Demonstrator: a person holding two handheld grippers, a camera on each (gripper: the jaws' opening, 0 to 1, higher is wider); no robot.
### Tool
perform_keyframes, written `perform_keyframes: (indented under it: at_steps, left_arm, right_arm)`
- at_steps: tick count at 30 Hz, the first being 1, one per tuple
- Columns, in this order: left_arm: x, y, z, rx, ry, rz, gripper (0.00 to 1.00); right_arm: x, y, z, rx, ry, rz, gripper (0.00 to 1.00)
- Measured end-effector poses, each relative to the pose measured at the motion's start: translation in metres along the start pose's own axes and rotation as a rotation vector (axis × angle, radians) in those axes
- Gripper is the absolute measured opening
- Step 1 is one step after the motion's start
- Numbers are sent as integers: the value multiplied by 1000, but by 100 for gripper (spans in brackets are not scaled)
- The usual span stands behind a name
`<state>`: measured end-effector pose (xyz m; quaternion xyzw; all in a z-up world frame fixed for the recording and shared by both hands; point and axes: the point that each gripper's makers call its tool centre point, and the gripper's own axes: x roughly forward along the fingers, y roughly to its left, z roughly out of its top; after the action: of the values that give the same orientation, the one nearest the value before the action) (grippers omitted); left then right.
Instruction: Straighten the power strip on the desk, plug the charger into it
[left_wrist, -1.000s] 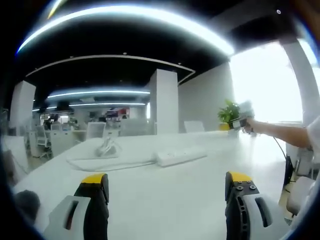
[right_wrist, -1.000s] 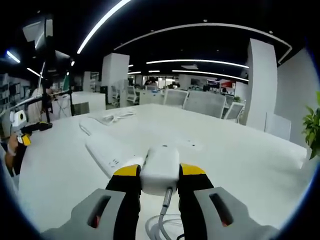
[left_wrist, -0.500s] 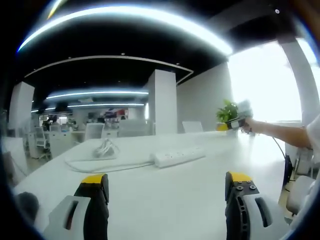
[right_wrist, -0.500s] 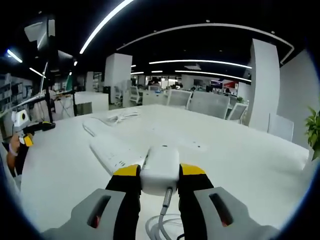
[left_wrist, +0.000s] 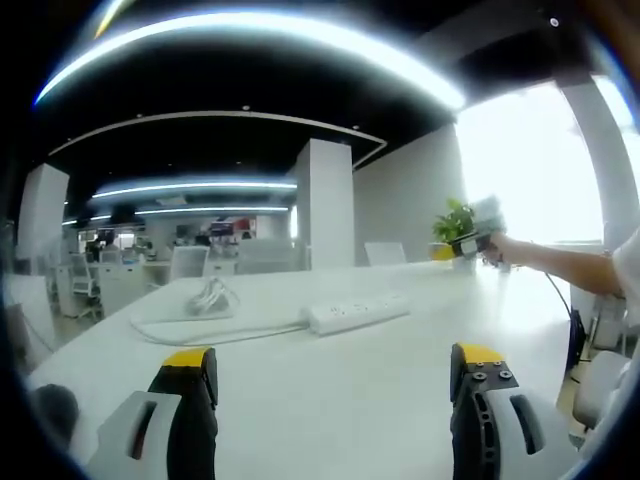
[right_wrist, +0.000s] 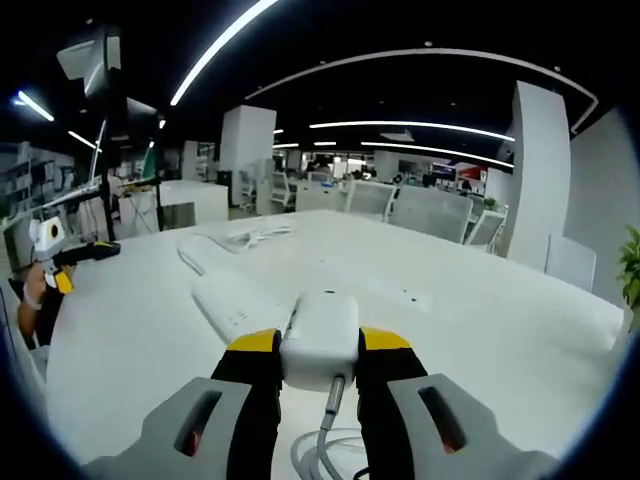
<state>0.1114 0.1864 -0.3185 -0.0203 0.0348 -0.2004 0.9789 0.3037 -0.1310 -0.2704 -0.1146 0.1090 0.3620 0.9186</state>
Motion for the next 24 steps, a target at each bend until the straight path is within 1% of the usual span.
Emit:
perform_keyframes:
  at_steps: [9, 24]
  left_arm:
    - [0, -1, 0, 0, -2, -1, 99]
    - [-3, 1, 0, 0, -5, 3, 99]
  right_arm:
    - [10, 4, 6, -1, -4, 26, 27]
    - [22, 27, 11, -7, -5, 68, 27]
